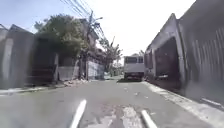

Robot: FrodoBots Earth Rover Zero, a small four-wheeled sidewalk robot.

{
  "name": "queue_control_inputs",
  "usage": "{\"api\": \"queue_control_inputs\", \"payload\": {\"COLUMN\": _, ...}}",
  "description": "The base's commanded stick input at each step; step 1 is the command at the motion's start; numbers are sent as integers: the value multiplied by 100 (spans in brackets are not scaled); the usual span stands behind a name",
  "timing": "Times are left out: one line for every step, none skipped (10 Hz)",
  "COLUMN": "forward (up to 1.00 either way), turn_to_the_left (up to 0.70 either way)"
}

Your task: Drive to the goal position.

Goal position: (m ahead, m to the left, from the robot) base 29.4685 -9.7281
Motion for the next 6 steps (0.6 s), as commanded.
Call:
{"api": "queue_control_inputs", "payload": {"forward": 100, "turn_to_the_left": 0}}
{"api": "queue_control_inputs", "payload": {"forward": 100, "turn_to_the_left": 0}}
{"api": "queue_control_inputs", "payload": {"forward": 100, "turn_to_the_left": 0}}
{"api": "queue_control_inputs", "payload": {"forward": 100, "turn_to_the_left": 0}}
{"api": "queue_control_inputs", "payload": {"forward": 100, "turn_to_the_left": 0}}
{"api": "queue_control_inputs", "payload": {"forward": 100, "turn_to_the_left": 0}}
